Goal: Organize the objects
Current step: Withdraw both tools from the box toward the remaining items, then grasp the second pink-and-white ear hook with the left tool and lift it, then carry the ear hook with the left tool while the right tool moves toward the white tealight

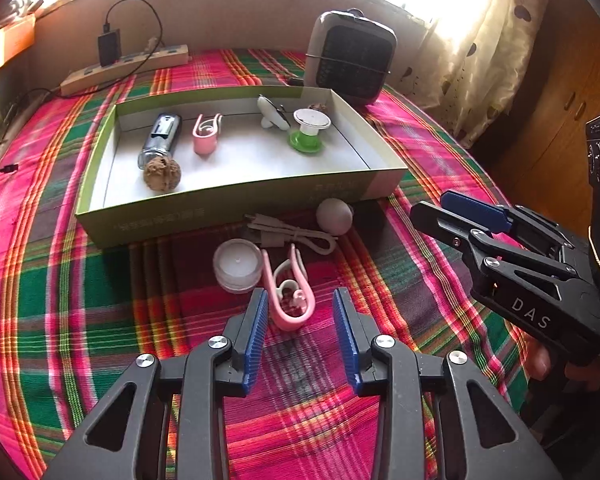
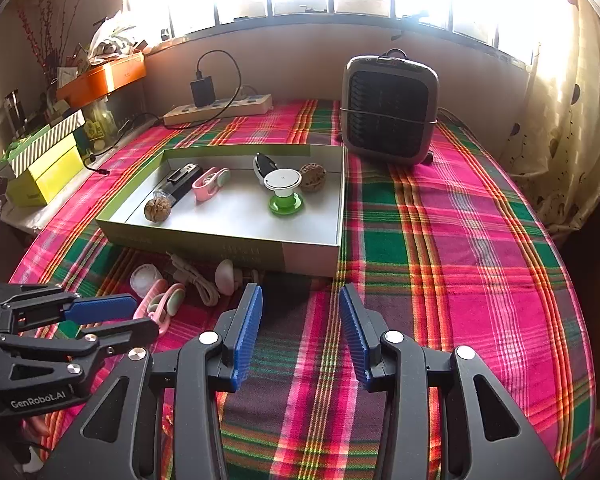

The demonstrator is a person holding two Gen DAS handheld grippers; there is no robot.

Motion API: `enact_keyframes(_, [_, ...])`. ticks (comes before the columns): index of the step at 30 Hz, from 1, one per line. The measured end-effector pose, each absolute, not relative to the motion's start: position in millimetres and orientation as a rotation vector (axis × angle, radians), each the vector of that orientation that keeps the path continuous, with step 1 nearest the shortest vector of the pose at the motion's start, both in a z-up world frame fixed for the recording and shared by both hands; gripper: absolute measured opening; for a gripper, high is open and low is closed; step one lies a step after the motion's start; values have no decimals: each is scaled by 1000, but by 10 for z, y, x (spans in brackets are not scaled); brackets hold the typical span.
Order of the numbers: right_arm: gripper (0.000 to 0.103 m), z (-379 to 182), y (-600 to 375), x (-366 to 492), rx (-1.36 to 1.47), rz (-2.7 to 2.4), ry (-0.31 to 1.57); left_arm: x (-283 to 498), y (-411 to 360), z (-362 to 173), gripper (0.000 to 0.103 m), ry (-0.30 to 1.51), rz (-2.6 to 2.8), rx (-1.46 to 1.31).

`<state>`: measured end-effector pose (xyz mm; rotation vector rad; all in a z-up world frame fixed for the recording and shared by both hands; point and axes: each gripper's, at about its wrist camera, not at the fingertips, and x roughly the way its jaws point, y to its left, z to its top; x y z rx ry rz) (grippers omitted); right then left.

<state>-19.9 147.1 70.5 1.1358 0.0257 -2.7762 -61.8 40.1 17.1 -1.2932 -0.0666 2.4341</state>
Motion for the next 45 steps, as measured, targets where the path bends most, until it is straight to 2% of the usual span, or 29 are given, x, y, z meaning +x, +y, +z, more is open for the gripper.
enact_keyframes(14, [41,656,1557,-201,1152,-2763,8,-752,600,109,32,35,2501,-1330])
enact_keyframes(19, [41,642,1542,-208,1160,-2757,14,-732,608,102,25,66,2522,-1321])
enact_keyframes(20, [41,642,1535,-207,1160,-2756,16,-730,594,101,22,65,2526,-1322])
enact_keyframes(31, [41,635,1442,-198,1171,-2750,40,-593,529,96,21,65,2499,-1302])
enact_keyframes(45, [41,608,1099,-181,1167,-2669,84,-320,63,92,21,-3,2528,-1307])
